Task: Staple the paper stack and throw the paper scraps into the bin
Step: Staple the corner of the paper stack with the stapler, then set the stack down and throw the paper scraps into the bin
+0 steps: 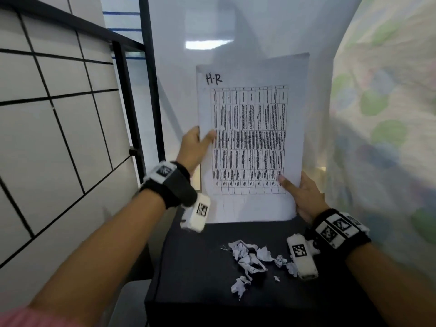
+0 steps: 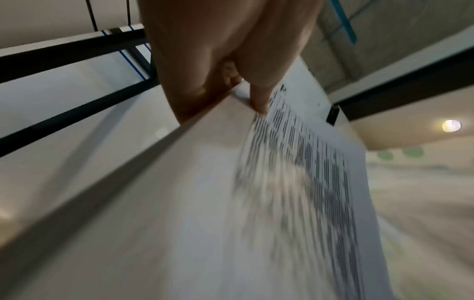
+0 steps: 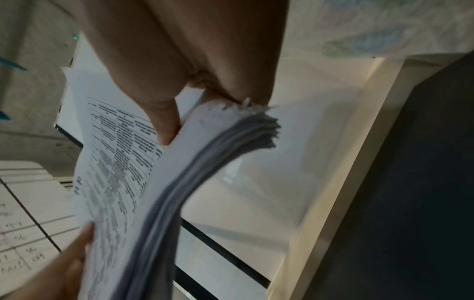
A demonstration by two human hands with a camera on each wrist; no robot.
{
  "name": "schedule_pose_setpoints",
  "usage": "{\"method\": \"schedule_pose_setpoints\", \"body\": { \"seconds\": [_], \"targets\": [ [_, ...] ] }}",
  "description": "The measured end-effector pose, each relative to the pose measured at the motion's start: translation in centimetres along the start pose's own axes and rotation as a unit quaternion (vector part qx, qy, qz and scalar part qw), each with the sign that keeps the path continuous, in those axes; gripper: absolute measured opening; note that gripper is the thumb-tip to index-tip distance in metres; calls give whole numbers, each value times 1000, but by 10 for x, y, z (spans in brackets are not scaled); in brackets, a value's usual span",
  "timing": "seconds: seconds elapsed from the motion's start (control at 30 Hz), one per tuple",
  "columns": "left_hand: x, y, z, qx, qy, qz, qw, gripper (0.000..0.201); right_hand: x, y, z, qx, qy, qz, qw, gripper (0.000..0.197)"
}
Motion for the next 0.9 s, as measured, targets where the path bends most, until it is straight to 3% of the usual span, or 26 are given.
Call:
{"method": "schedule_pose_setpoints", "body": {
  "seconds": [0.1, 0.23, 0.33, 0.47, 0.5, 0.53, 0.6, 0.63, 0.67, 0.7, 0.77, 0.8, 0.87, 0.9],
  "targets": [
    [-39, 36, -3, 25, 38, 30, 999, 38, 7, 0, -5, 38, -42, -16, 998, 74],
    [-65, 69, 8, 26, 39, 86, 995, 35, 8, -5, -20, -6, -62, -48, 997, 39],
    [-64, 81, 31, 30, -5, 94, 995, 28, -5, -9, -41, -104, -18, -71, 992, 36],
    [-55, 95, 69, 37, -57, 123, 990, 29, -55, -23, -67, -202, 123, -143, 961, 38],
    [-53, 98, 77, 25, -72, 132, 988, 30, -73, -29, -70, -278, 181, -122, 935, 42],
    [-51, 102, 85, 12, -86, 138, 987, 29, -92, -36, -71, -372, 257, -87, 888, 53],
    [-47, 106, 96, -14, -105, 142, 984, 22, -130, -58, -70, -508, 427, -20, 748, 86],
    [-47, 107, 99, -26, -112, 144, 983, 18, -145, -67, -67, -546, 492, 15, 678, 94],
    [-47, 108, 101, -36, -118, 149, 981, 17, -153, -76, -62, -556, 527, 33, 642, 92],
    [-48, 109, 101, -42, -121, 155, 980, 16, -156, -85, -58, -560, 540, 69, 625, 83],
    [-52, 112, 102, -41, -116, 167, 978, 20, -148, -93, -54, -621, 482, 46, 617, 68],
    [-55, 115, 101, -36, -109, 177, 978, 24, -140, -97, -53, -652, 455, 65, 603, 73],
    [-63, 124, 101, -21, -89, 197, 976, 32, -124, -102, -44, -660, 481, 97, 569, 100],
    [-68, 127, 101, -14, -79, 206, 975, 35, -118, -101, -39, -662, 485, 51, 569, 113]
  ]
}}
Point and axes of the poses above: each hand's wrist, its own x-axis towards the middle knuckle, its own z-axis out of the back of the hand, y = z × x, the point moved 1 cm from there along x, towards the middle knuckle, and after that the axes turned 9 degrees about -y, right-handed, at the moved point
